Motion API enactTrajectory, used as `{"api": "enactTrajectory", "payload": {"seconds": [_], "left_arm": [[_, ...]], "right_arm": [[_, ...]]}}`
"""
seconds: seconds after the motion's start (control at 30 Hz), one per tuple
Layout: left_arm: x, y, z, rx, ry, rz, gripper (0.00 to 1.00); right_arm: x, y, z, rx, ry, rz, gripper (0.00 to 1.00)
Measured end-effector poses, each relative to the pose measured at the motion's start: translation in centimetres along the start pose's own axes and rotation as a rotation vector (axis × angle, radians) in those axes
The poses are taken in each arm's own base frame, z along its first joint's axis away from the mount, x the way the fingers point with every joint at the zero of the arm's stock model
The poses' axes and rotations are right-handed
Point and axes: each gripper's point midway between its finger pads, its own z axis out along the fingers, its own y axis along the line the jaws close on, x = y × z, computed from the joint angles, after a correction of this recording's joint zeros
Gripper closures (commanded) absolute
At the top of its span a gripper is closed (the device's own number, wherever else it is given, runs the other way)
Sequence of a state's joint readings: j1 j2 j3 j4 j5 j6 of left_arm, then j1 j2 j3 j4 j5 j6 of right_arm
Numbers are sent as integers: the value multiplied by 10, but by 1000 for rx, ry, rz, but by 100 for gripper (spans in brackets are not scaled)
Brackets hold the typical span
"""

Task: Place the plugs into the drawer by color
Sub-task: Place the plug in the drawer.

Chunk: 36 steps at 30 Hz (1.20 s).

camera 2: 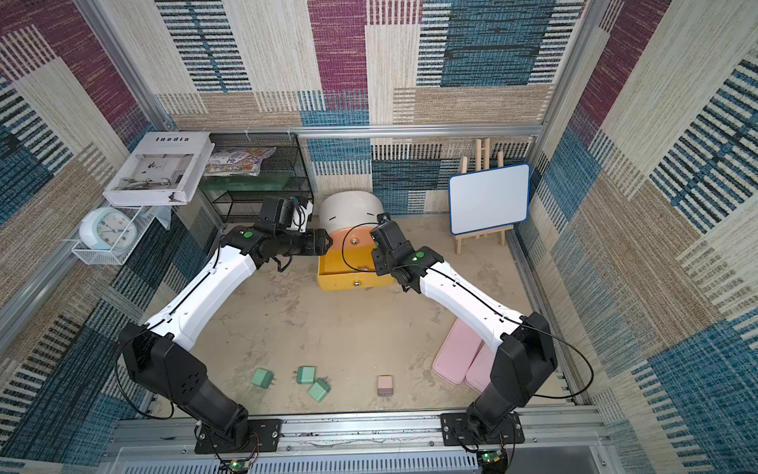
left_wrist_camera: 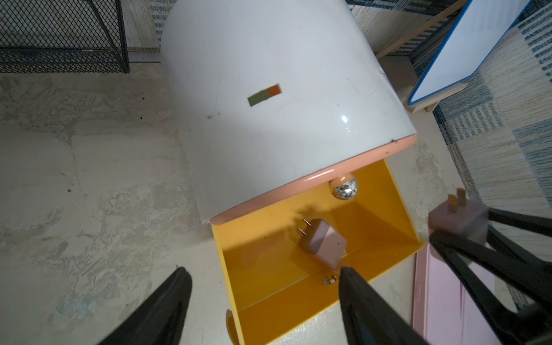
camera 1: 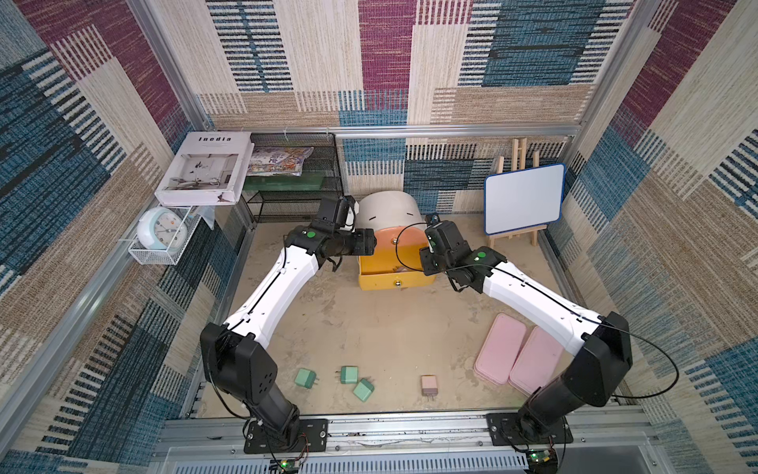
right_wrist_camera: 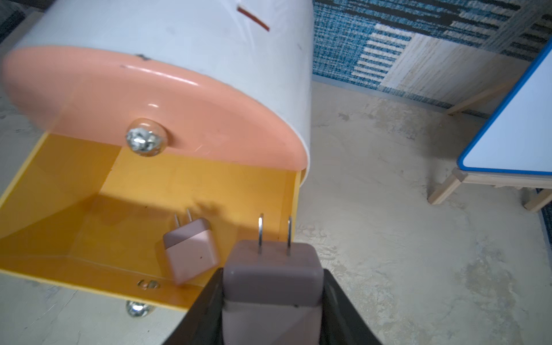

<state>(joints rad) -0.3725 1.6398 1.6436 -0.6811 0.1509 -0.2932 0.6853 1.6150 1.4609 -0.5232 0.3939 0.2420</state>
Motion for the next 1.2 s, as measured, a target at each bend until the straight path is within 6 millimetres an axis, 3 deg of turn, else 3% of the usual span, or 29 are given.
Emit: {"api": "enactTrajectory", "payload": {"seconds": [0.3, 0.67, 0.87, 1.2], "left_arm": [[11, 3, 7, 5, 28, -21, 19], [14, 8, 1, 14, 21, -34, 19], [13, 8, 1, 16, 15, -35, 19], [14, 9, 2, 20, 14, -38, 19]], "right_arm": [[5, -4, 22, 20, 44, -6, 56], [14, -5, 33, 31, 74, -19, 44], [14, -2, 32, 15, 75, -20, 36], [10, 2, 12, -55, 42, -2, 30]]}}
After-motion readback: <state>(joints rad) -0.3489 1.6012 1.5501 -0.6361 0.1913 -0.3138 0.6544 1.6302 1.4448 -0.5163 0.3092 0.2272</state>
